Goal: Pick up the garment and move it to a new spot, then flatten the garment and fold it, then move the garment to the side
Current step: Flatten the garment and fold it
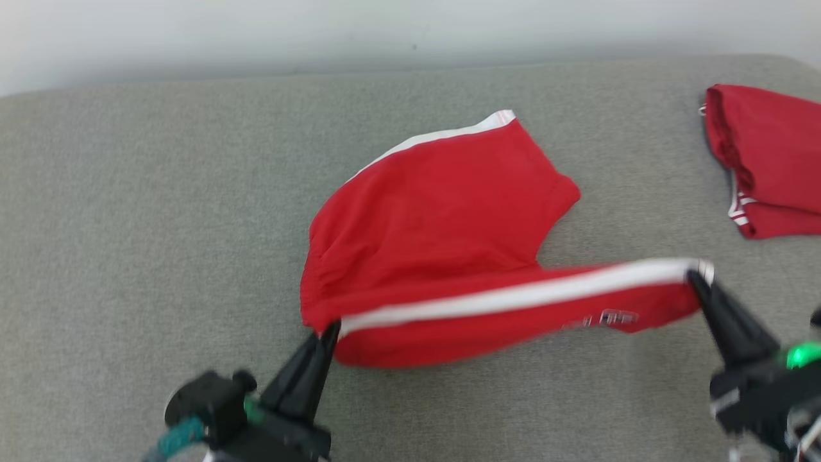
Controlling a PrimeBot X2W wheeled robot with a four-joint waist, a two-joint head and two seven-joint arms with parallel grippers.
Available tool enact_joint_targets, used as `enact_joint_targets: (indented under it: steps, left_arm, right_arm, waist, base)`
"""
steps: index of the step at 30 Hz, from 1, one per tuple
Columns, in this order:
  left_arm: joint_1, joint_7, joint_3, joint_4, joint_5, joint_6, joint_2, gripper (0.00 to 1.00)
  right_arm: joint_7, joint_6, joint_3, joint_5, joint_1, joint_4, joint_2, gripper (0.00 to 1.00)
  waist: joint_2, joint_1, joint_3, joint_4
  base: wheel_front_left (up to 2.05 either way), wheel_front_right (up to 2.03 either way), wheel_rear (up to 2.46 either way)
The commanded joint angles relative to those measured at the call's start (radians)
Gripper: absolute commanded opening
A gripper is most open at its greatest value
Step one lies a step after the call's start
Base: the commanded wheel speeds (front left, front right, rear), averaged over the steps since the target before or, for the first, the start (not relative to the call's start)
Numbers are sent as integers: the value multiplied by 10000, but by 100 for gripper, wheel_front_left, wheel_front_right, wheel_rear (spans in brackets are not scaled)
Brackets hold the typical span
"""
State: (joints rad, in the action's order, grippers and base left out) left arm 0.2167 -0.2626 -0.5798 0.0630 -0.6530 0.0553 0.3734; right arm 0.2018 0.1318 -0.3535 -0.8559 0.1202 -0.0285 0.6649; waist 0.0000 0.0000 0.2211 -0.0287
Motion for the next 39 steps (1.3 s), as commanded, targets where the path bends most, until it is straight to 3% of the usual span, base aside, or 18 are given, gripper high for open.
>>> enact_joint_targets:
  steps: [1,8,18,29,30,31,32,33,39]
  left_arm:
    - [544,-28,92,226,133,170,-173,0]
    - [2190,-28,645,1322,13,481,-825,0]
    - [4635,-28,828,3447,284,713,-1982,0]
    - [5670,-28,756,4548,516,750,-2664,0]
    - [5673,-28,668,4634,519,748,-2664,0]
    - [5689,-28,621,4672,539,741,-2661,28]
    - [5671,-28,607,4705,545,742,-2658,50]
    - [5615,-28,581,4731,563,742,-2644,100]
    - [4835,-28,797,4405,885,742,-2441,100]
  right_arm:
    - [-104,-28,-43,42,794,-254,4,0]
    - [-589,-28,-748,35,3616,-1444,-13,0]
    - [-1028,-28,-2214,-294,7933,-4943,-629,0]
    - [-759,-28,-3736,-695,10001,-7750,-1317,0]
    - [-688,-28,-3850,-762,10064,-7902,-1372,8]
    - [-637,-28,-3976,-813,10069,-8013,-1419,65]
    - [-597,-28,-4139,-866,10053,-8133,-1460,100]
    - [-547,-28,-4269,-928,10049,-8174,-1464,100]
    - [-110,-28,-5080,-1362,9623,-8110,-1215,100]
  waist:
    - [0,0,333,283]
    - [0,0,1063,708]
    - [0,0,2315,1616]
    - [0,0,2847,2095]
    - [0,0,2830,2099]
    - [0,0,2800,2090]
    - [0,0,2741,2068]
    - [0,0,2678,2038]
    - [0,0,2025,1813]
  base:
    - [0,0,0]
    - [0,0,0]
    - [0,0,0]
    - [0,0,0]
    - [0,0,0]
    - [0,0,0]
    - [0,0,0]
    - [0,0,0]
    - [0,0,0]
